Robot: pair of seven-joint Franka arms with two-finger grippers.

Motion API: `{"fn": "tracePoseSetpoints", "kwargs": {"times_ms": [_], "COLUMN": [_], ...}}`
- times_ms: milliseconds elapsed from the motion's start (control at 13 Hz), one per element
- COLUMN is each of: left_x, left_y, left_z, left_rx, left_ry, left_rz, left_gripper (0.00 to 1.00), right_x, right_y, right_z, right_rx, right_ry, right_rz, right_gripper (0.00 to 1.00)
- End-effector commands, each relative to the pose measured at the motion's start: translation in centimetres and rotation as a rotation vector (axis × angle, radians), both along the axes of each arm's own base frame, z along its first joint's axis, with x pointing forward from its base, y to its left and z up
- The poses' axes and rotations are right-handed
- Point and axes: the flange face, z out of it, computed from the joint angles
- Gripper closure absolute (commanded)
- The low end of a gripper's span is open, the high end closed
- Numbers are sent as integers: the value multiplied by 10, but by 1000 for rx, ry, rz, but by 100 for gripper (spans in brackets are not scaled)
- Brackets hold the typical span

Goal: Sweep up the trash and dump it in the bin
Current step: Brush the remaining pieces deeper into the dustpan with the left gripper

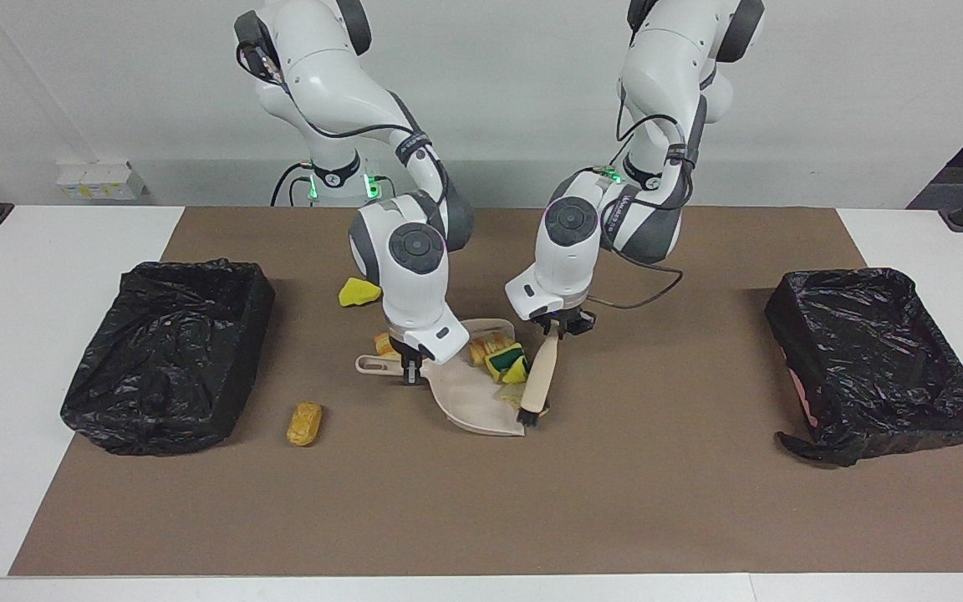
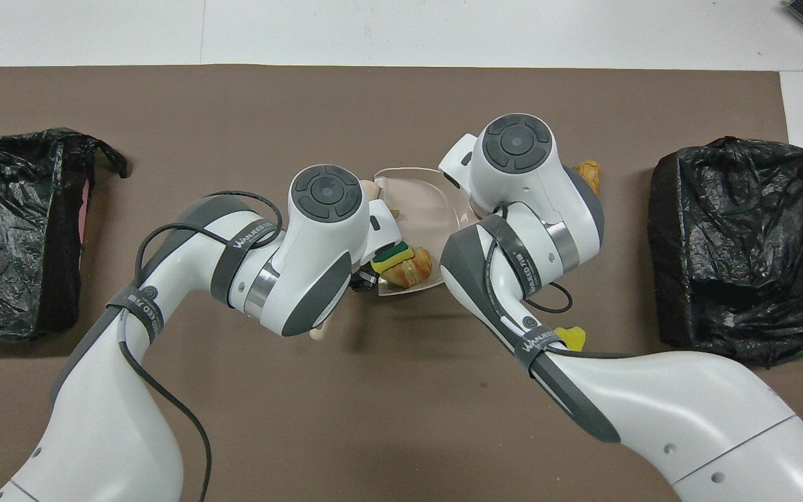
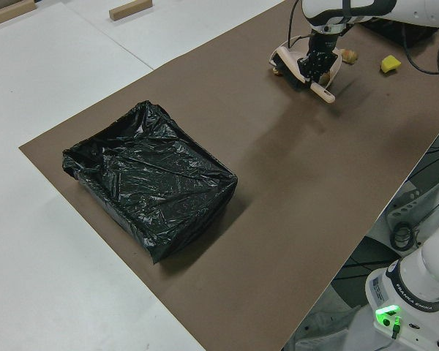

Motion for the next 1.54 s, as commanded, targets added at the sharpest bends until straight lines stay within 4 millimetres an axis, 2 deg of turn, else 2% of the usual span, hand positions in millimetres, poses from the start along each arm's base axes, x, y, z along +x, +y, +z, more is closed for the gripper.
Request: {"fn": "tracePoseSetpoints", "kwargs": {"times_ms": [0, 154, 385, 462, 615, 769, 1077, 1154, 1308, 1462], "left_x": [-23, -29, -26, -22, -19, -14, -6, -5, 0, 1], "left_y": [-1, -11, -4, 8, 17, 18, 29, 35, 70, 111], "left_z": [19, 30, 49, 52, 54, 54, 60, 70, 102, 126], "left_rx": [-58, -143, -234, -231, -208, -169, -35, -15, 2, 10], "left_ry": [70, 107, 131, 142, 161, 136, 27, -4, -40, -12], "left_rz": [40, 69, 77, 75, 128, 266, 302, 309, 345, 323], "left_gripper": [100, 100, 100, 100, 100, 100, 100, 100, 100, 100], "right_x": [-13, -13, -10, -10, -9, -9, -5, -4, -1, 4], "right_y": [2, 1, -9, -9, -9, -9, -15, -19, -22, -37], "right_z": [-11, -6, -4, -4, -4, -3, 0, 0, 2, 24], "right_rx": [-16, -15, -14, -14, -14, -13, -9, -9, -6, 3], "right_ry": [18, 15, 25, 25, 24, 21, 18, 21, 17, -8], "right_rz": [15, 25, 62, 65, 68, 70, 86, 87, 91, 99], "right_gripper": [100, 100, 100, 100, 100, 100, 100, 100, 100, 100]}}
